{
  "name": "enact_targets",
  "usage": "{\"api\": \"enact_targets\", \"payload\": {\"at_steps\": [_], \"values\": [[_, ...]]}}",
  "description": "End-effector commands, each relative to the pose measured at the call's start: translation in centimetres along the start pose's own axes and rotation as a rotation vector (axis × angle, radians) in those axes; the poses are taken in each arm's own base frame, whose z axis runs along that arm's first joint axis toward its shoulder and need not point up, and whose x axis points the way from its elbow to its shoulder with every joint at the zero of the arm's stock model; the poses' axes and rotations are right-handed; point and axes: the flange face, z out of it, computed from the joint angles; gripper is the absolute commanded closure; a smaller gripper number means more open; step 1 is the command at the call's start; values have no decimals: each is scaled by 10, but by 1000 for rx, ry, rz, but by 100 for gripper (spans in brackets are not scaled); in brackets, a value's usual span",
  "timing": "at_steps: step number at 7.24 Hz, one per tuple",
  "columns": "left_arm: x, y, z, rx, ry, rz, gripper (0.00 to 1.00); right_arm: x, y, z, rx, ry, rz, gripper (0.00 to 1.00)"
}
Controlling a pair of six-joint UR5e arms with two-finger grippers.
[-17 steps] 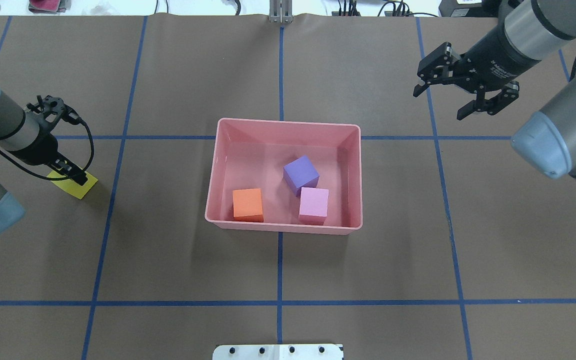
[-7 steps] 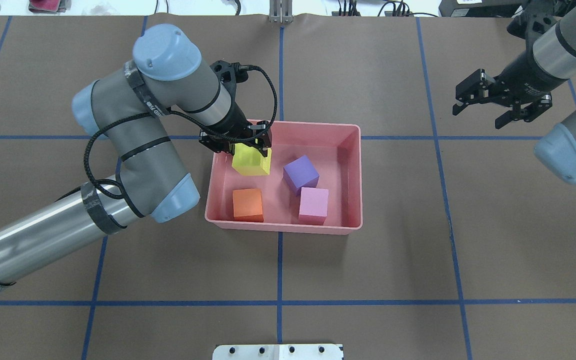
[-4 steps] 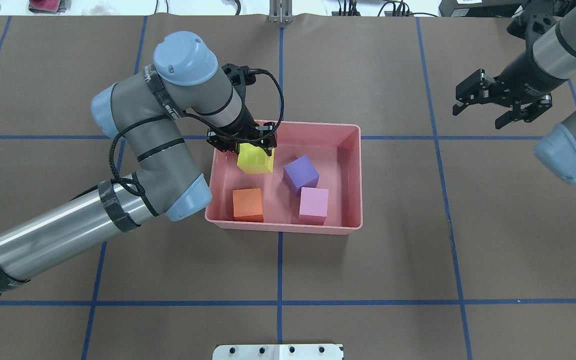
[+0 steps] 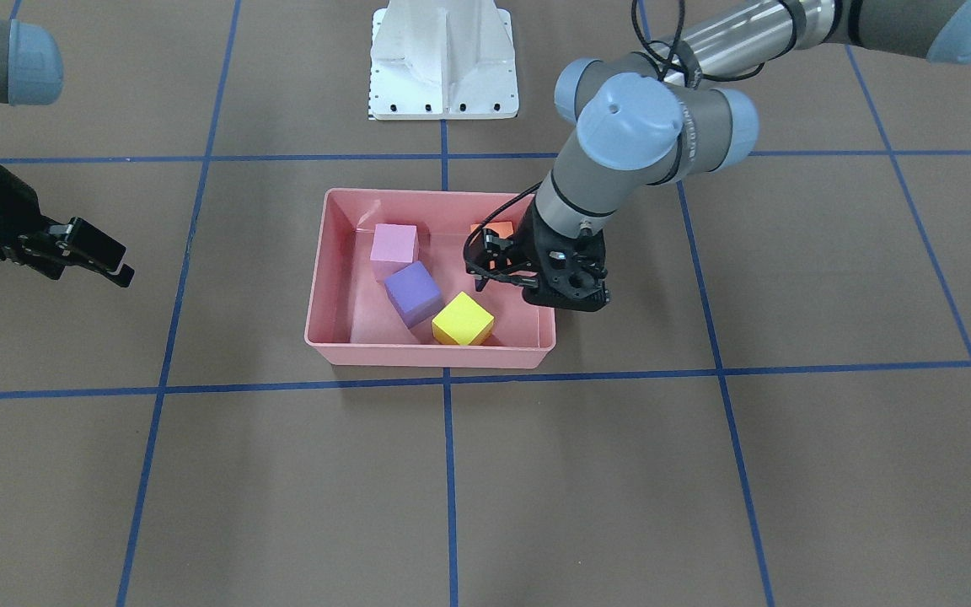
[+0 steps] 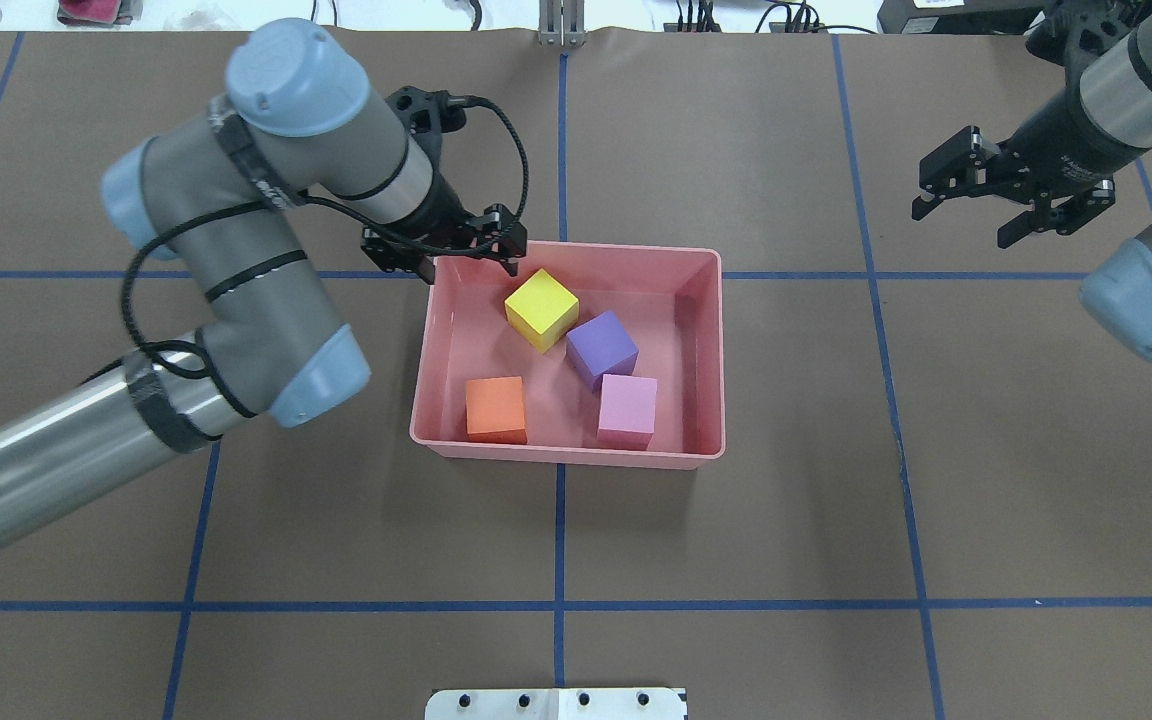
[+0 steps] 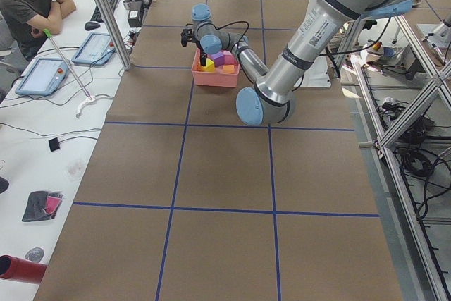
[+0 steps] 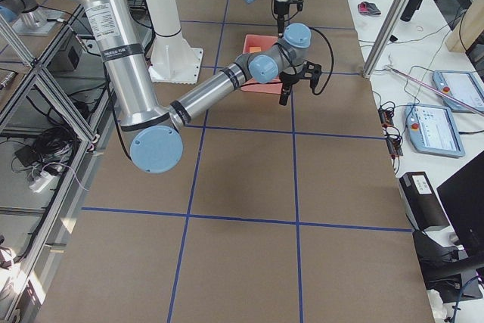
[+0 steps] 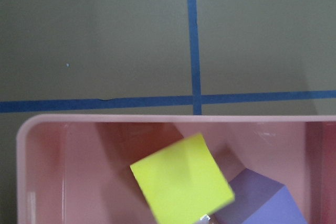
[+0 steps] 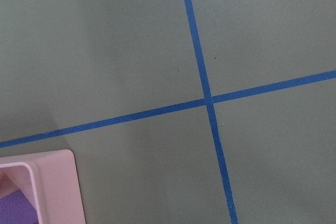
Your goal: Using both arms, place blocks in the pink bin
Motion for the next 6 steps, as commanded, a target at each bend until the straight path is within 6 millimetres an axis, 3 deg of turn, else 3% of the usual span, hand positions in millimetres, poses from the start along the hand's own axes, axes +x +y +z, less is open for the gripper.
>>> {"api": "enact_targets", "payload": {"at_steps": [1, 2, 4, 5, 6], "values": [[-123, 56, -76, -9, -118, 166, 0, 40, -11, -19, 39, 7, 13, 0], [-193, 58, -113, 4, -167, 209, 0, 89, -5, -21, 39, 34, -70, 0], [-342, 52, -166, -36, -238, 321, 0, 166, -14, -31, 48, 81, -158, 0], [-413, 40, -190, -35, -289, 356, 0, 208, -22, -34, 42, 101, -200, 0], [-480, 27, -204, -41, -327, 280, 0, 244, -37, -39, 40, 113, -233, 0]]}}
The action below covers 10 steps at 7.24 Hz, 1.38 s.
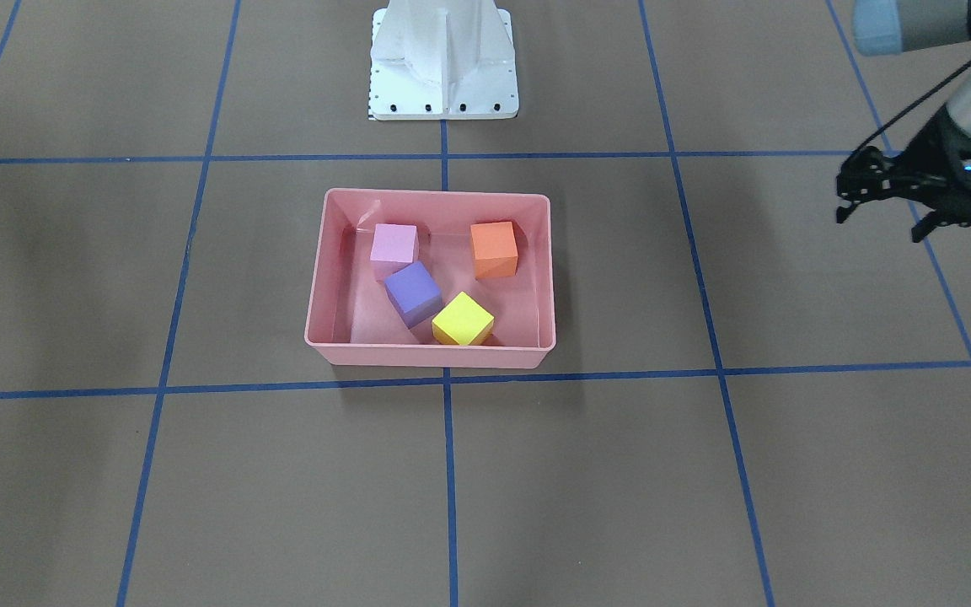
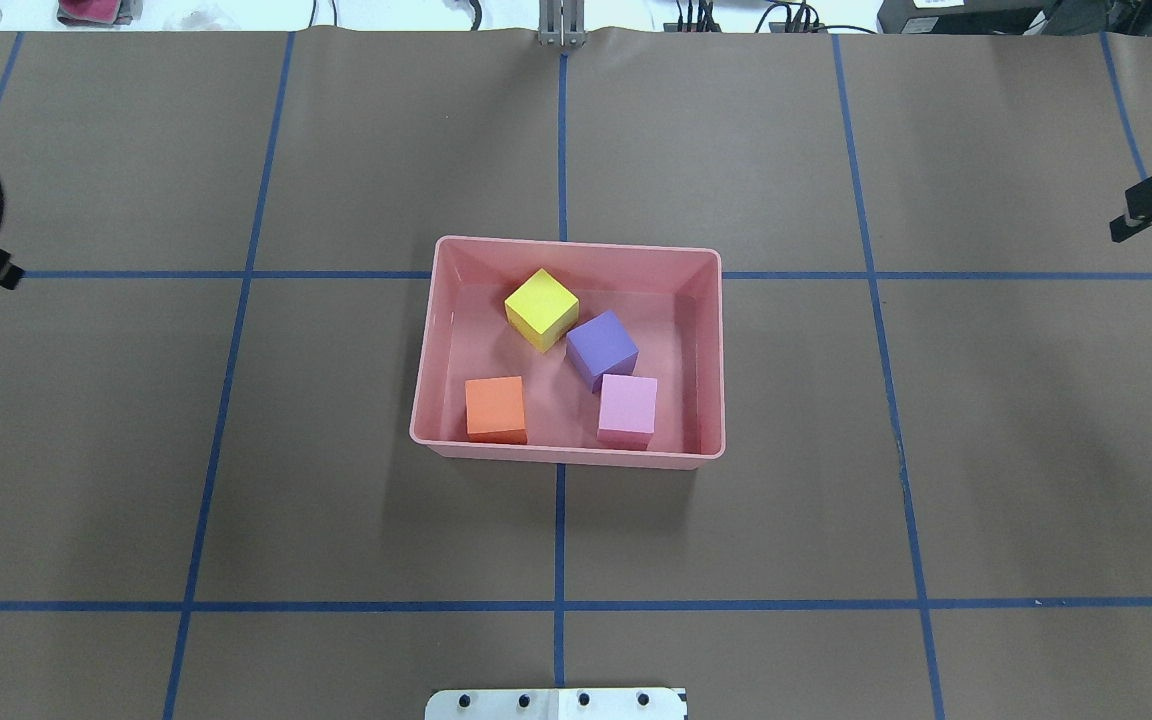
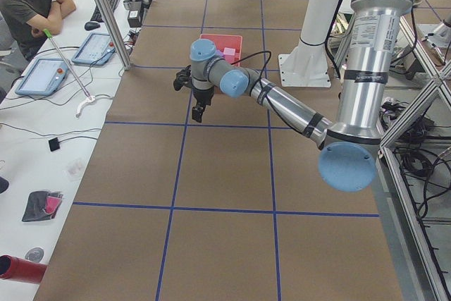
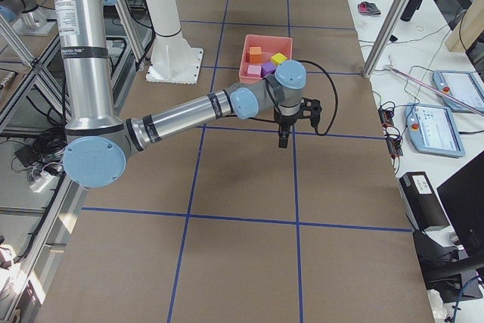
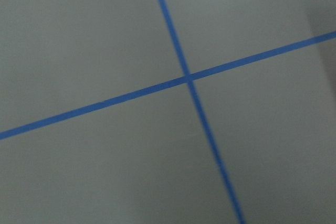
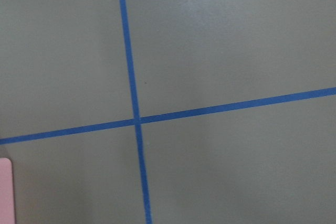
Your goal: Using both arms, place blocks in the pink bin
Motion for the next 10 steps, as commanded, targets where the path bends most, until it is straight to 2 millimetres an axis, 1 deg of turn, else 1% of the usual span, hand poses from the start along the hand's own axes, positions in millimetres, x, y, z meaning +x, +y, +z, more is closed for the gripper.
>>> {"api": "enact_targets", "payload": {"at_steps": [1, 2, 3, 4, 6, 8, 9, 10], "values": [[-159, 35, 11, -45, 2, -123, 0, 72, -5, 4, -16, 23, -75, 0], [-203, 48, 15, -42, 84, -99, 0, 82, -1, 3, -16, 26, -73, 0], [-227, 59, 18, -42, 88, -115, 0, 93, 7, 7, -27, 30, -57, 0], [-233, 69, 22, -49, 90, -132, 0, 93, 8, 7, -26, 30, -58, 0], [-238, 75, 16, -41, 78, -151, 0, 98, 12, 9, -27, 42, -55, 0], [-237, 71, 16, -42, 73, -153, 0, 106, 17, 13, -38, 53, -39, 0], [-236, 65, 13, -40, 70, -154, 0, 110, 18, 16, -43, 55, -33, 0], [-237, 65, 14, -46, 57, -201, 0, 125, 23, 27, -67, 58, -9, 0]]}}
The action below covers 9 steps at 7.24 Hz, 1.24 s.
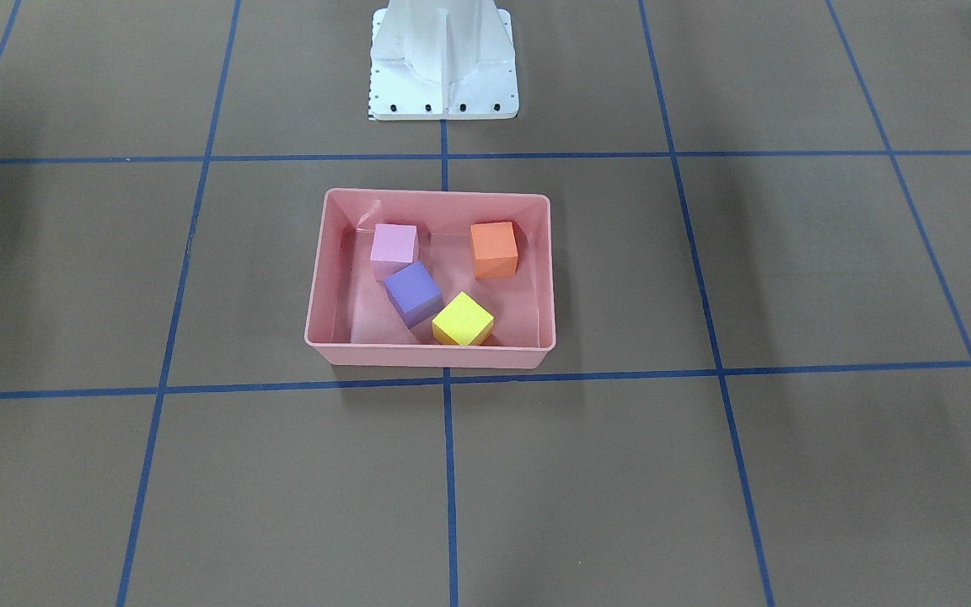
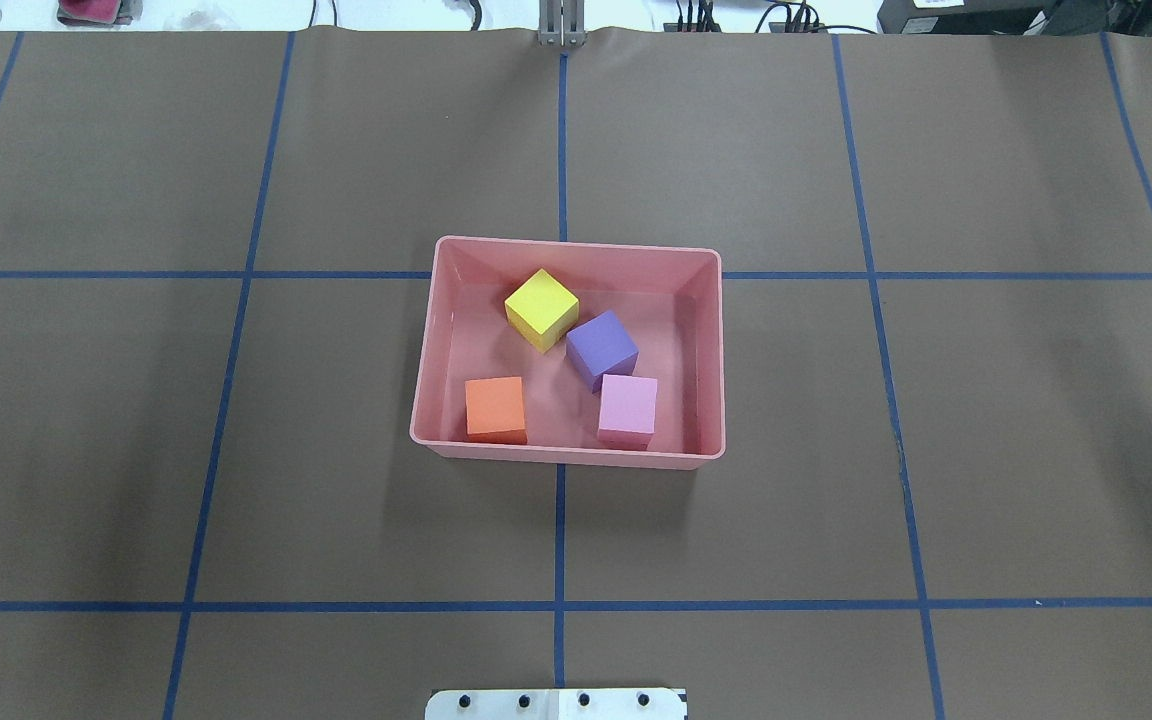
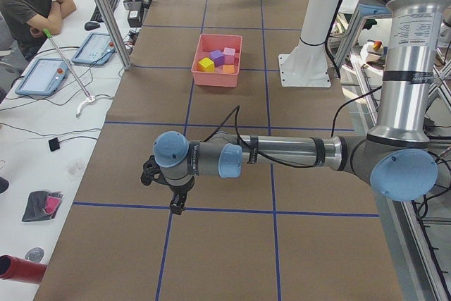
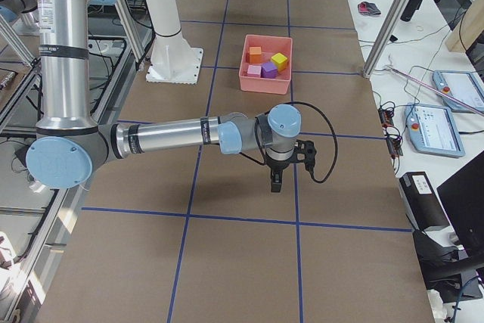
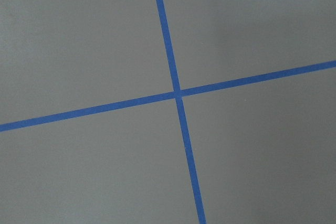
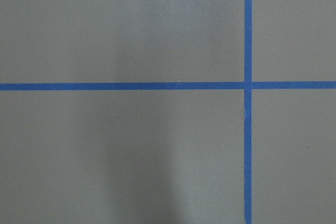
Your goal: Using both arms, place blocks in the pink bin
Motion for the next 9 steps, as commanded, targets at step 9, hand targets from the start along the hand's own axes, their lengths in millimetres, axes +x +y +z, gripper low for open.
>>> {"api": "enact_targets", "payload": {"at_steps": [9], "values": [[-7, -19, 5, -57, -47, -129, 0, 22, 2, 18, -35, 1, 50, 0]]}}
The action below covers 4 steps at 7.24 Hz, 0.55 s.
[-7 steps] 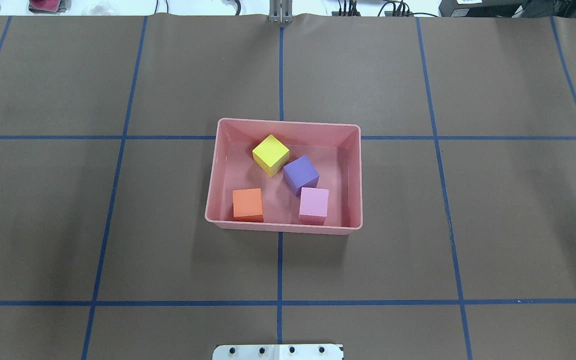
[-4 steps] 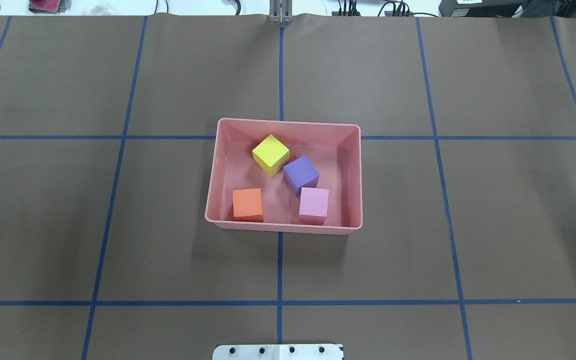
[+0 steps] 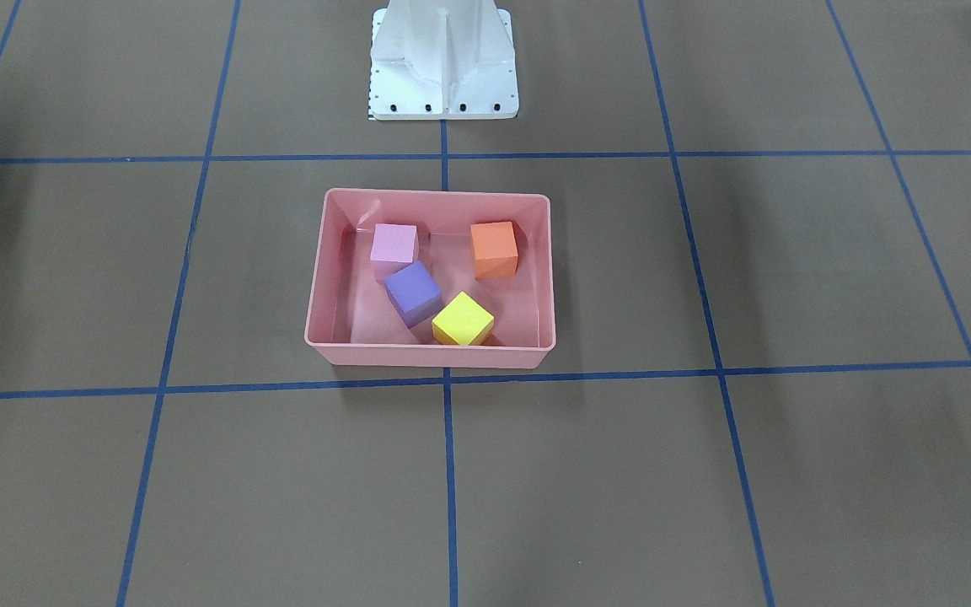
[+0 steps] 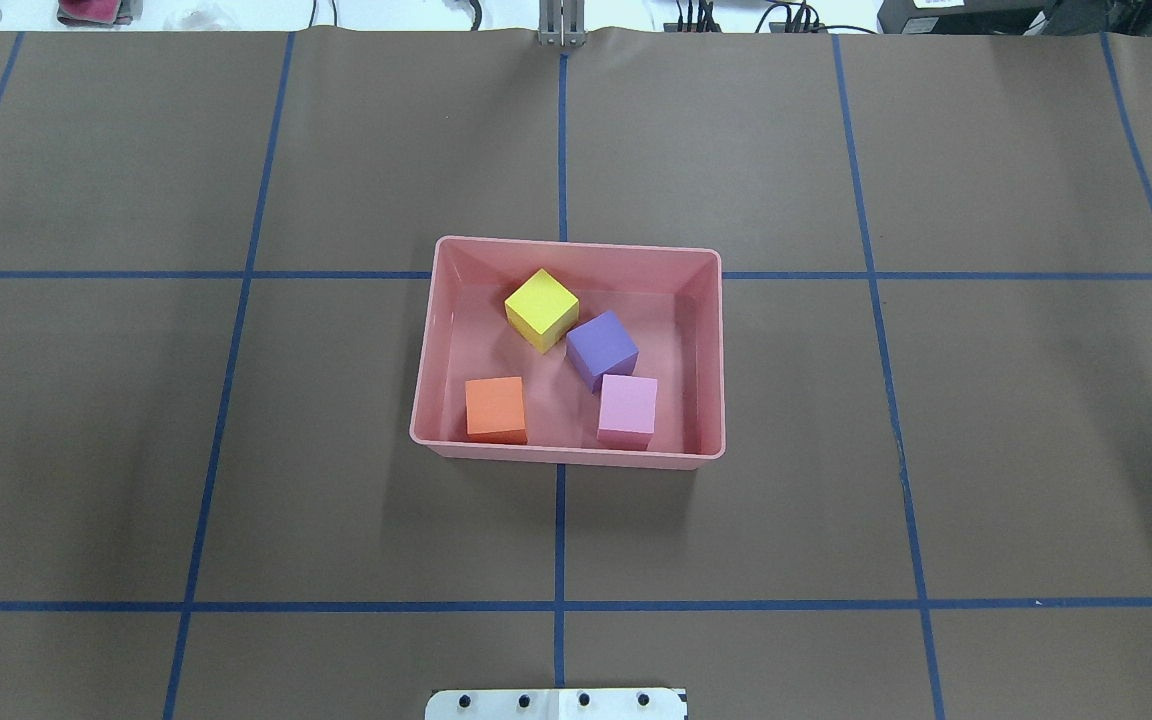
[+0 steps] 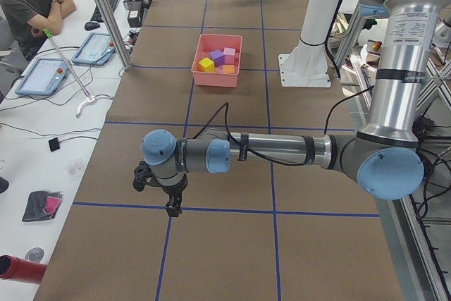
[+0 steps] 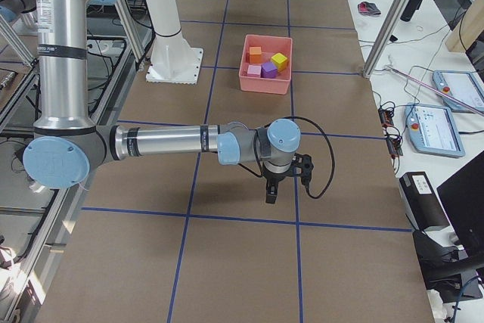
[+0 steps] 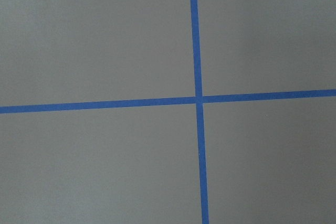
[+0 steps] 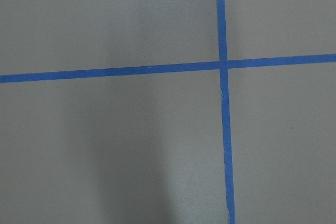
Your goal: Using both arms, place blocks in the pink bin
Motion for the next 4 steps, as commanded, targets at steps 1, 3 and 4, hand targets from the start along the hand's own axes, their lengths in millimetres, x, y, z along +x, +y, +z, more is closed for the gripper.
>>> {"api": "enact_targets", "payload": {"at_steps": [1, 3, 4], "values": [[2, 1, -2, 5, -4, 4, 0, 0, 0, 0, -2, -2, 3, 0], [4, 2, -5, 12, -4, 13, 0, 3, 4, 3, -8, -5, 8, 0], [6, 2, -6, 13, -4, 16, 0, 2, 3, 2, -7, -6, 7, 0]]}}
